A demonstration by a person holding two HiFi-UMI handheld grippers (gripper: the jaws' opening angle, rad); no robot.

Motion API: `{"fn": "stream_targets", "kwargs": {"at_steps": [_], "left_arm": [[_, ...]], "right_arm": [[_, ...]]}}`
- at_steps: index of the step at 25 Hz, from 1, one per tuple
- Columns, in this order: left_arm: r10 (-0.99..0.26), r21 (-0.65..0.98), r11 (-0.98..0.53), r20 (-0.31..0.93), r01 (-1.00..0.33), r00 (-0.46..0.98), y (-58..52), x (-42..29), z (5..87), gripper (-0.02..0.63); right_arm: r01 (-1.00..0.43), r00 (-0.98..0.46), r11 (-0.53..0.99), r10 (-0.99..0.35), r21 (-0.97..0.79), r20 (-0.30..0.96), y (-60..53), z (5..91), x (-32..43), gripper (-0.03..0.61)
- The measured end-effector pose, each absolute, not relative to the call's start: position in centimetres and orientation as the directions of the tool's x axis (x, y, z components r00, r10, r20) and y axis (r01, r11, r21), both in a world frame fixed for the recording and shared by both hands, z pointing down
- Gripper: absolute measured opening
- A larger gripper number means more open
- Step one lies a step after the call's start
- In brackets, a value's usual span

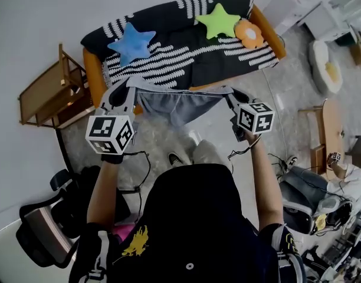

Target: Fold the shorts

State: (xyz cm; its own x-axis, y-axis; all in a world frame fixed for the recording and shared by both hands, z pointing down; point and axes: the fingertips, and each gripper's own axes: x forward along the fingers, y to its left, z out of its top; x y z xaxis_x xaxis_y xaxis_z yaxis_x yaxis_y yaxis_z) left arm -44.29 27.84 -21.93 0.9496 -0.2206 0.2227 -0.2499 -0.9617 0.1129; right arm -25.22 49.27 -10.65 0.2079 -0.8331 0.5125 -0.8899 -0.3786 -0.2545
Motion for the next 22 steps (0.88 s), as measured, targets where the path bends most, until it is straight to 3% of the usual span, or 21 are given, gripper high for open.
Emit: {"fn": "stream_targets", "kwargs": {"at_steps": [7,15,22], "left_arm": [[-0.204,0.065,-0.968,0.347,-0.241,0.915,24.2,-38.4,-16.0,0.023],[-0.199,0.054,-0.967,0.456,-0.25,0.867,16.2,-17.3,-8.6,0.023],[-0.255,0.032,-0.953,0.457,-0.302,0.852,4.7,-8.1,-3.2,0.023]], "right_arm": [[-0.925,0.25,-0.364,-0.801,-0.112,0.544,44.9,-10.4,-16.9,0.034],[-0.957,0.195,-0.285,-0.766,-0.05,0.613,34.2,-5.1,5.8,0.034],[-0.978,0.183,-0.207,-0.777,0.031,0.602,21.1,-1.1,16.6,0.035]]}}
